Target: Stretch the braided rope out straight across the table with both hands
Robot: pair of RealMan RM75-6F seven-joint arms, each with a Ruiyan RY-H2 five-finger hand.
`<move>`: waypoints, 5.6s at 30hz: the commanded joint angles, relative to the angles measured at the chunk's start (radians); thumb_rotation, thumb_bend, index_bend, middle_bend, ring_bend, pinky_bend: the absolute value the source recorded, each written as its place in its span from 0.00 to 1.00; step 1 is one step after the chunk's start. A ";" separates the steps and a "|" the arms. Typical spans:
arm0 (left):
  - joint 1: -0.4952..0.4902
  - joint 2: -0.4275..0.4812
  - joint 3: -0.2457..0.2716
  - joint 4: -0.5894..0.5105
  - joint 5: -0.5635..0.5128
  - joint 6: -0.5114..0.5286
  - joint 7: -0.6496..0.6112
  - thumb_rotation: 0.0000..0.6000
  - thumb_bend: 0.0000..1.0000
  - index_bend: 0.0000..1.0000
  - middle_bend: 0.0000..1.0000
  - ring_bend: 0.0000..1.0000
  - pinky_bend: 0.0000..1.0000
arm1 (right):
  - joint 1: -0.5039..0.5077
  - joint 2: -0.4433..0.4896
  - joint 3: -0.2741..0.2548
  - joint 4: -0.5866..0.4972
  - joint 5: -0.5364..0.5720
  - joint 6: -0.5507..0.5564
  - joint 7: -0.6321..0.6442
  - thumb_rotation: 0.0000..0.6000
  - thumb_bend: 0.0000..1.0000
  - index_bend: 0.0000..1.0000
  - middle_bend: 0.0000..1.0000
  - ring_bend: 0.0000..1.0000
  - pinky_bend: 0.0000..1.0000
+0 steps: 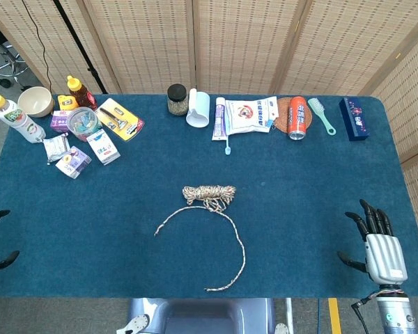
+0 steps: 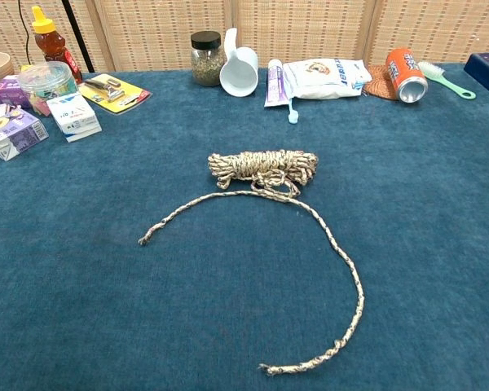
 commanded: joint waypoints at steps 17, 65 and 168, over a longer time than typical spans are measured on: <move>-0.025 0.032 -0.010 -0.051 0.004 -0.024 0.045 1.00 0.13 0.22 0.05 0.02 0.00 | 0.163 0.019 0.029 0.072 -0.153 -0.127 0.181 1.00 0.18 0.38 0.00 0.00 0.00; -0.068 0.100 -0.010 -0.100 -0.002 -0.077 0.028 1.00 0.13 0.20 0.05 0.02 0.00 | 0.655 -0.223 -0.084 0.345 -0.363 -0.501 0.270 1.00 0.41 0.48 0.10 0.02 0.00; -0.033 0.147 0.014 -0.114 0.032 -0.036 -0.024 1.00 0.13 0.19 0.05 0.02 0.00 | 0.665 -0.387 -0.263 0.597 -0.400 -0.370 0.238 1.00 0.43 0.50 0.11 0.00 0.00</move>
